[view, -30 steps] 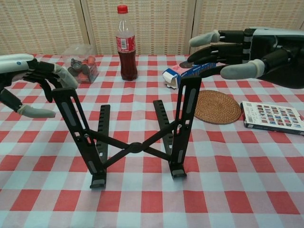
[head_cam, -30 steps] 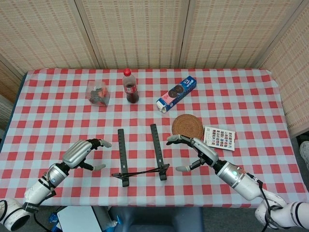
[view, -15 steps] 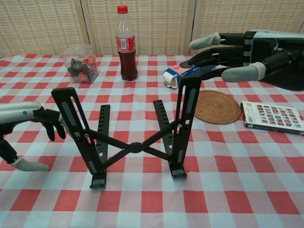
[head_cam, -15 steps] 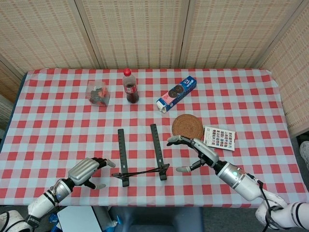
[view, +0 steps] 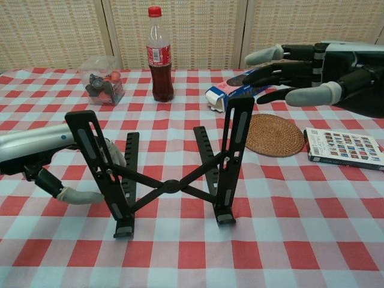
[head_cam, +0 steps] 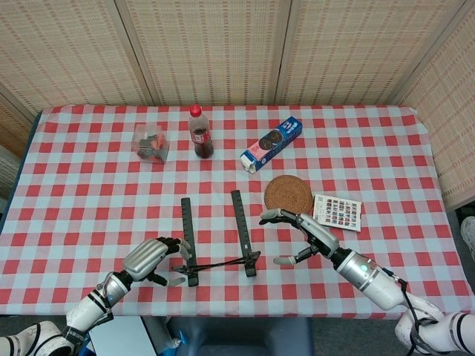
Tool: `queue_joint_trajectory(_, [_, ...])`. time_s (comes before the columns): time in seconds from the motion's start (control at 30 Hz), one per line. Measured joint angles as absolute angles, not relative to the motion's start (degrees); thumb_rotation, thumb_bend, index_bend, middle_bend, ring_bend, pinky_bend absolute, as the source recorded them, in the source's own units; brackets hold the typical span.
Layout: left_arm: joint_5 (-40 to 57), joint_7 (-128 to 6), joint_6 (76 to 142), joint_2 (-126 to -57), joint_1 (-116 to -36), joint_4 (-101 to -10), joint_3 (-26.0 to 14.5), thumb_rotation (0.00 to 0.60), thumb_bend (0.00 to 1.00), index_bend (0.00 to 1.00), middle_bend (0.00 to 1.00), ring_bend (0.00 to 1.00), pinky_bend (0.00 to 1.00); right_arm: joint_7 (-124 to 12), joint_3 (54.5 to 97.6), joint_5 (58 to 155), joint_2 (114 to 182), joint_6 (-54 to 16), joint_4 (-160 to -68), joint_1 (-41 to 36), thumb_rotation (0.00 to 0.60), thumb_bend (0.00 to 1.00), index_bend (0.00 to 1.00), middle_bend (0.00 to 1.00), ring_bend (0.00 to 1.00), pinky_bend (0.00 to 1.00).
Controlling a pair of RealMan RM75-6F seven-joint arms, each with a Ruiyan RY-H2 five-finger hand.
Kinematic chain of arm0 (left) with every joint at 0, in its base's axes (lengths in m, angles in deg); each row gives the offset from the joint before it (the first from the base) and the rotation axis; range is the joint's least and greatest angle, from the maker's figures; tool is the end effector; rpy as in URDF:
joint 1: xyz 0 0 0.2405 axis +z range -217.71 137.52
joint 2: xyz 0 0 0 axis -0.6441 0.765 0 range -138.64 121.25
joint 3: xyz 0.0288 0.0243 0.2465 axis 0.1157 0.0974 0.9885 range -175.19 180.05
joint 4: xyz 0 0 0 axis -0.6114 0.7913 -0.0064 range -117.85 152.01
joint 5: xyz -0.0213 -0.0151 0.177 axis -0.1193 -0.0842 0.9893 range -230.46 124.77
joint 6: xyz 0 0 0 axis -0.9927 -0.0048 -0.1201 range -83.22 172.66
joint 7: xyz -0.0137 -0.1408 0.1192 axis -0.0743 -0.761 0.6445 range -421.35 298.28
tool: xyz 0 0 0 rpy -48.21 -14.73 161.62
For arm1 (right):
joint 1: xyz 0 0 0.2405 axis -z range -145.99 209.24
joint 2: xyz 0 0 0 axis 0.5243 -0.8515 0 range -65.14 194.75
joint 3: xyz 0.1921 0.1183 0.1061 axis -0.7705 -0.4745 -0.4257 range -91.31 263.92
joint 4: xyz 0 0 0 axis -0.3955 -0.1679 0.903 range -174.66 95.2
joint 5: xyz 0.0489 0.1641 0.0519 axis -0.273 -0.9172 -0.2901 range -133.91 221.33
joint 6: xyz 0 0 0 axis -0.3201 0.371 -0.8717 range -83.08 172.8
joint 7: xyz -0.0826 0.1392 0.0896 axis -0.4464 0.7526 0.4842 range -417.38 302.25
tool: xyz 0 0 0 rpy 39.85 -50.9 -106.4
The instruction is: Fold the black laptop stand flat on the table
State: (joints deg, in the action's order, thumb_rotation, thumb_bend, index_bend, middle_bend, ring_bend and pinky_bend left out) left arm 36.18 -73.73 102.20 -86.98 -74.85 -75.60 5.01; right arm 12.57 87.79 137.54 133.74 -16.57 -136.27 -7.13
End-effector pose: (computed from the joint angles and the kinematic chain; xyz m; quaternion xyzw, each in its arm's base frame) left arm -0.1582 0.2841 0.0100 -0.7511 -0.4675 -0.4007 0.2383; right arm -0.1295 -0.3030 0.0648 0.5001 -0.7066 0.5006 0.0110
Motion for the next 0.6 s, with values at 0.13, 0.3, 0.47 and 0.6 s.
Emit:
queue_joint_trajectory(0.13, [35.0, -72.4, 102.2, -87.8, -74.5, -75.7, 4.6, 0.457, 0.21, 0.47, 0.30, 0.31, 0.33, 13.0, 87.9, 137.7, 134.0, -16.5, -135.9, -7.1, 0.600, 0.05, 0.22, 0.26, 0.11, 0.14])
queue_joint_trajectory(0.3, [34.3, -71.2, 102.3, -88.4, -74.3, -75.8, 4.2, 0.491, 0.21, 0.50, 0.31, 0.31, 0.33, 13.3, 88.0, 138.0, 134.3, -16.4, -135.7, -7.1, 0.600, 0.05, 0.22, 0.26, 0.11, 0.14])
queue_joint_trajectory(0.47, [33.8, -70.0, 102.6, -88.9, -74.0, -75.8, 3.8, 0.505, 0.21, 0.52, 0.31, 0.31, 0.33, 13.3, 88.0, 137.9, 134.4, -16.4, -135.6, -7.0, 0.600, 0.05, 0.22, 0.26, 0.11, 0.14])
queue_joint_trajectory(0.6, [33.5, -70.0, 102.2, -89.0, -74.1, -75.9, 3.7, 0.510, 0.21, 0.53, 0.32, 0.32, 0.33, 13.3, 88.0, 137.9, 134.5, -16.4, -135.5, -7.0, 0.600, 0.05, 0.22, 0.26, 0.11, 0.14])
